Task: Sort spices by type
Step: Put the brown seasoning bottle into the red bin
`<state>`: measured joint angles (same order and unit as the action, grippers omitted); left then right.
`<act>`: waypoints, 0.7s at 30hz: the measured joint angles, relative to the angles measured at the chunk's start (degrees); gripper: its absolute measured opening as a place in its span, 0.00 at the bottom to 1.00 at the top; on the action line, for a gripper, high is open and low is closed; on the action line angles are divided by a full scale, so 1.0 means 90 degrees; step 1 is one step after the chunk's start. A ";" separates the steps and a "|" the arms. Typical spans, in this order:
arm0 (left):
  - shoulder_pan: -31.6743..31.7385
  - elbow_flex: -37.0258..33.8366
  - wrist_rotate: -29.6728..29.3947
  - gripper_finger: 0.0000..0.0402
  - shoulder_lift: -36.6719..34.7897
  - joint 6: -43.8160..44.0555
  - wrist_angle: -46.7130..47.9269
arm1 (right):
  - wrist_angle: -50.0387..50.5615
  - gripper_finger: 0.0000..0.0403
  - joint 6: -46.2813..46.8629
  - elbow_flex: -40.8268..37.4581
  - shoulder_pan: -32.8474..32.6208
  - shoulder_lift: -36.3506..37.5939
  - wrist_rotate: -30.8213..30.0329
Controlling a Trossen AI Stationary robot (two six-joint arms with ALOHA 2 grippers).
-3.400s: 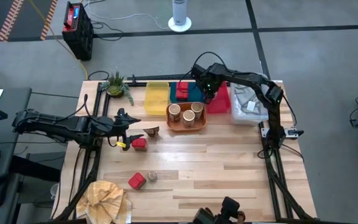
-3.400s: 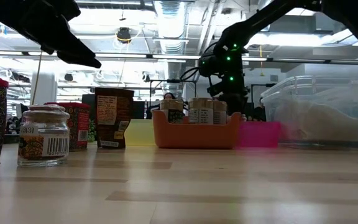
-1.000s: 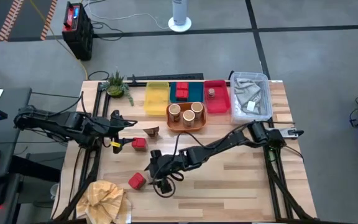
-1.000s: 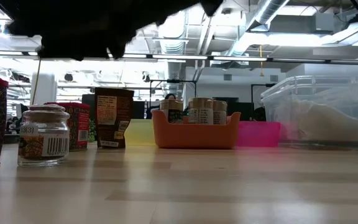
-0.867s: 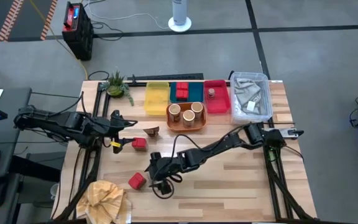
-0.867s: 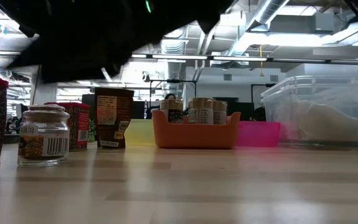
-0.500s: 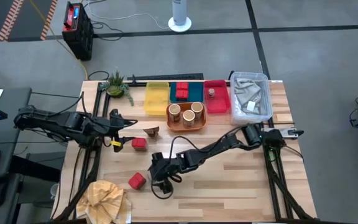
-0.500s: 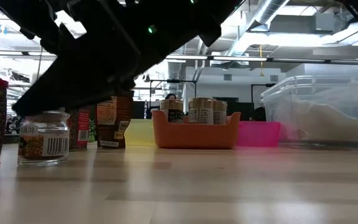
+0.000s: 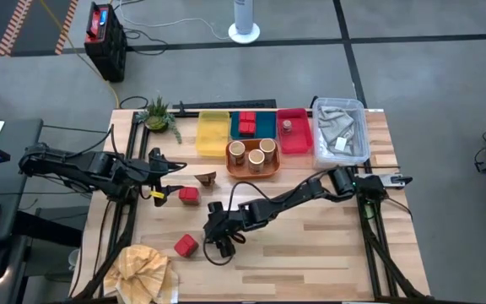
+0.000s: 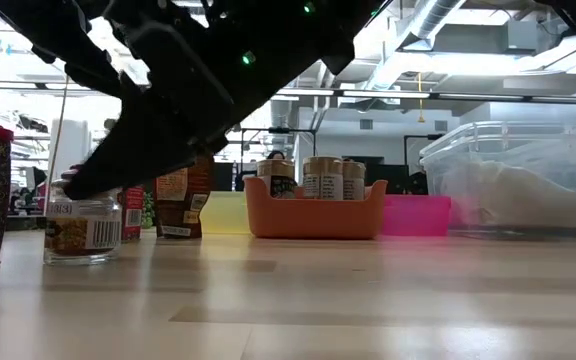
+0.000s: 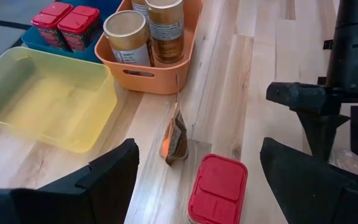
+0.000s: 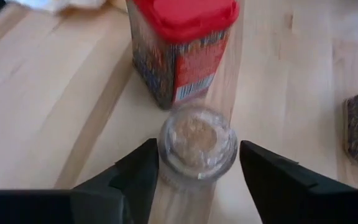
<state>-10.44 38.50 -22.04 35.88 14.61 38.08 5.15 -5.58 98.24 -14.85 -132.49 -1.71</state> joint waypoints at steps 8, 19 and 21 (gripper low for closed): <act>0.0000 0.0000 0.0005 0.80 0.0000 0.0000 0.0000 | 0.0118 0.43 0.0165 -0.0005 0.0046 0.0000 0.0009; 0.0000 0.0000 0.0117 0.80 0.0012 0.0210 0.0185 | 0.1522 0.41 0.0407 -0.0011 0.0170 0.0180 0.0058; 0.0000 0.0000 0.0117 0.80 0.0014 0.0214 0.0189 | 0.1650 0.49 0.0357 -0.0009 0.0173 0.0340 0.0058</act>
<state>-10.44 38.50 -20.99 36.00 16.53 39.78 20.00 -2.37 98.16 -13.29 -129.42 -1.18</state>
